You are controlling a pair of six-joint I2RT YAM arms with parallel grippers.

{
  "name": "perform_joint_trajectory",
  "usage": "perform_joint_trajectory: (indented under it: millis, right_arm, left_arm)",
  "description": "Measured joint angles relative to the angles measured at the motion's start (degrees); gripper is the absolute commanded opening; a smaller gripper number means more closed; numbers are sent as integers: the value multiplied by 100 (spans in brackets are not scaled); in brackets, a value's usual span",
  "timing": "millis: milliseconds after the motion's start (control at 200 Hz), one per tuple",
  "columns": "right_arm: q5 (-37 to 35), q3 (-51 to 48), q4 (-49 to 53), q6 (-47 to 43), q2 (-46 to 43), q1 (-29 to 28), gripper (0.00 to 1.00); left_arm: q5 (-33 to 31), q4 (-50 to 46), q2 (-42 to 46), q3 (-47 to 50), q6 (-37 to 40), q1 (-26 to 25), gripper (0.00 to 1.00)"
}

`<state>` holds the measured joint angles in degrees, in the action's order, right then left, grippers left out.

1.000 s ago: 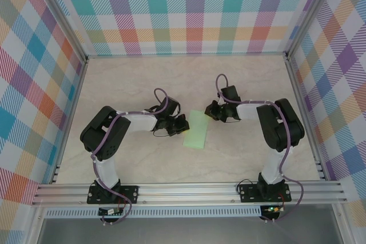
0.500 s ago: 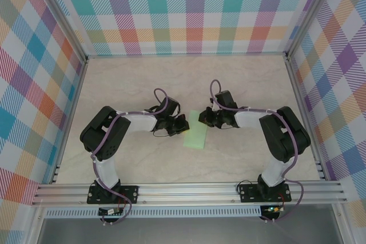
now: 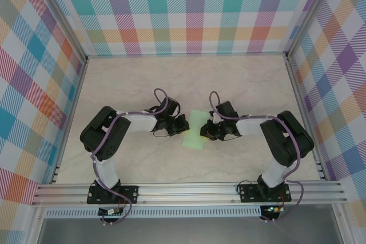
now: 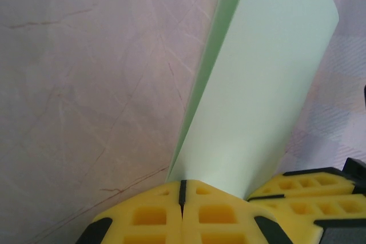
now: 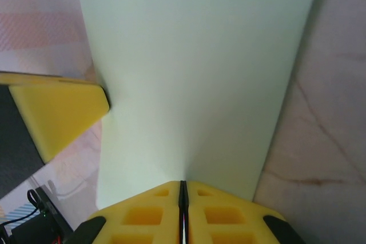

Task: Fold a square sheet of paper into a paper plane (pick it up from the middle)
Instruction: Fold the square sheet of paper in half at the center of the table.

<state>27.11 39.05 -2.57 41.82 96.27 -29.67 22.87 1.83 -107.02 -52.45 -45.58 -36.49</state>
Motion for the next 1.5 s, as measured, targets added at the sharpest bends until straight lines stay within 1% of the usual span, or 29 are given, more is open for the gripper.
perform_joint_trajectory:
  millis: [160, 295, 500, 650, 770, 960, 1200, 1275, 1420, 1500]
  right_arm:
    - [-4, -184, 354, -212, -332, -9, 10]
    - [-7, -90, 540, -308, -439, -76, 11]
    - [26, 367, 468, -352, -66, -284, 11]
    - [61, 380, 476, -374, 164, -422, 11]
    - [85, 306, 404, -398, 188, -457, 11]
    - [107, -39, 396, -588, -107, -459, 11]
    - [146, -236, 837, -817, -402, -459, 12]
    - [131, -229, 1056, -879, -483, -461, 14]
    - [-210, -197, 1698, -957, -887, -490, 20]
    - [-542, -33, 1921, -918, -1110, -490, 21]
  left_arm:
    - [0, 33, 0, 17, -2, -2, 2]
    - [0, 35, 0, 17, -4, -2, 2]
    - [-42, 37, 15, 26, -7, -17, 2]
    - [-55, 48, 17, 28, -17, -20, 2]
    - [-61, 48, 17, 31, -24, -24, 2]
    - [-63, 50, 17, 31, -28, -24, 2]
    - [-72, 118, 35, 74, -66, -26, 2]
    - [-105, 138, 55, 94, -70, -39, 2]
    - [-155, 190, 133, 131, -70, -61, 7]
    - [-188, 188, 184, 118, -63, -76, 15]
